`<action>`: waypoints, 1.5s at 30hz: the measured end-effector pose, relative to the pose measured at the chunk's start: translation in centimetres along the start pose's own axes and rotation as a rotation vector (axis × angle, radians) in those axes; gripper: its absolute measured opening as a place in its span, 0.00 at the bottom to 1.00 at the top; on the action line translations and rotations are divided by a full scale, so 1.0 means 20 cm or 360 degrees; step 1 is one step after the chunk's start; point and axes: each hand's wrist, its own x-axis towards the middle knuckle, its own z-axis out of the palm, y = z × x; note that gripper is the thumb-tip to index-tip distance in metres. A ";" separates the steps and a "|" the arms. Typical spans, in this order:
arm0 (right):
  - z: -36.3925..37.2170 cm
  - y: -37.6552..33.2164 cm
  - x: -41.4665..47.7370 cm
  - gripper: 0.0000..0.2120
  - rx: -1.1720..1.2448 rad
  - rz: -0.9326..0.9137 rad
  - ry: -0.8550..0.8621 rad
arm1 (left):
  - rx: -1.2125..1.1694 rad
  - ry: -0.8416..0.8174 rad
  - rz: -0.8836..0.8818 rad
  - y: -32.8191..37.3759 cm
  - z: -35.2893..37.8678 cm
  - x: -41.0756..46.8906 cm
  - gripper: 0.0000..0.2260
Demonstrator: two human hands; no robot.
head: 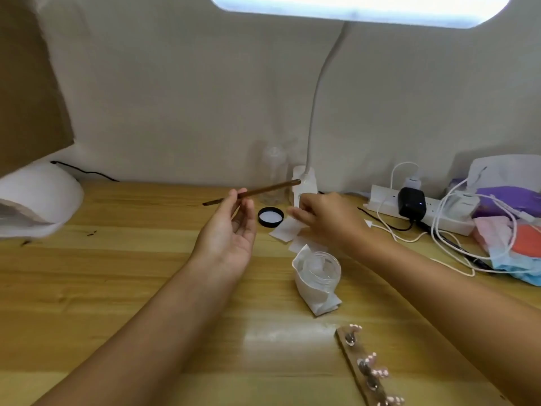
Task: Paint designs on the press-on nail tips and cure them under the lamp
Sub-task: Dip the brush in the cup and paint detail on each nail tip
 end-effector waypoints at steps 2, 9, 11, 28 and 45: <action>-0.01 0.00 0.00 0.23 -0.0082 -0.0041 0.0072 | 0.0028 -0.0031 -0.0010 -0.01 0.01 -0.01 0.08; -0.04 -0.07 0.04 0.18 0.0095 -0.0011 -0.0022 | 0.0141 -0.0140 -0.0011 -0.07 0.05 -0.09 0.09; -0.08 -0.08 0.02 0.21 0.0231 -0.0066 -0.0062 | 0.0153 -0.0169 -0.0019 -0.08 0.07 -0.12 0.07; -0.45 0.17 -0.90 0.13 0.2102 0.0229 0.0831 | 0.1983 -0.1148 0.0547 -0.30 -0.17 -0.51 0.14; -0.26 0.22 -0.99 0.12 0.2559 0.0785 0.0477 | 0.3015 -0.1067 0.0630 -0.36 -0.30 -0.41 0.22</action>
